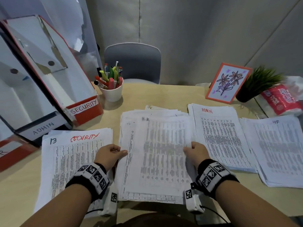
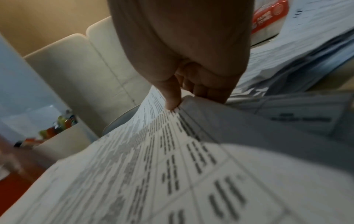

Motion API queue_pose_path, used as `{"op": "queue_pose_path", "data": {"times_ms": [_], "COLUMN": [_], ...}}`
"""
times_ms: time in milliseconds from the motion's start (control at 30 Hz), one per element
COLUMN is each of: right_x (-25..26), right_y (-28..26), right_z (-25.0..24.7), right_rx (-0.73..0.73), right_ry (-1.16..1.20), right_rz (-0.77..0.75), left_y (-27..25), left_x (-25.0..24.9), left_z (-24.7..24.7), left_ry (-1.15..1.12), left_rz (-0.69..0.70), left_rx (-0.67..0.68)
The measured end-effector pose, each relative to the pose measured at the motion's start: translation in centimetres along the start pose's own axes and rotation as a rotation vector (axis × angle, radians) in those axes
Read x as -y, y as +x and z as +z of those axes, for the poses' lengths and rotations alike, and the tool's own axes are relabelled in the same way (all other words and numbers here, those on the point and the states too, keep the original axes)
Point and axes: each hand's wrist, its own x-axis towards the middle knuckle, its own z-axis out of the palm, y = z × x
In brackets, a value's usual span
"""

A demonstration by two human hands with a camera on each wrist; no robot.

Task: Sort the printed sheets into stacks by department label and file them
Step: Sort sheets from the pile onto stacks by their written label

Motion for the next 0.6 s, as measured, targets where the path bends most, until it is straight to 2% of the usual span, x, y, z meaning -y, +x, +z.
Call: {"op": "queue_pose_path", "data": {"times_ms": [167, 233, 367, 467, 600], "right_x": [-0.7, -1.4, -1.1, -0.5, 1.1], "right_y": [1.6, 2.4, 3.1, 2.8, 0.4], "right_z": [-4.4, -5.6, -5.3, -3.7, -1.9], "right_rx": [-0.189, -0.197, -0.098, 0.032, 0.242], "right_ry": [-0.004, 0.048, 0.072, 0.054, -0.030], "right_rz": [0.023, 0.064, 0.035, -0.010, -0.043], "left_y": [0.2, 0.5, 1.1, 1.1, 1.3], "left_x": [0.5, 0.5, -0.2, -0.6, 0.0], "left_z": [-0.7, -0.9, -1.0, -1.0, -1.4], "left_ry": [-0.034, -0.047, -0.006, -0.011, -0.017], "left_rz": [-0.009, -0.019, -0.035, -0.053, 0.004], "left_rx": [-0.034, -0.032, -0.002, 0.055, 0.008]}}
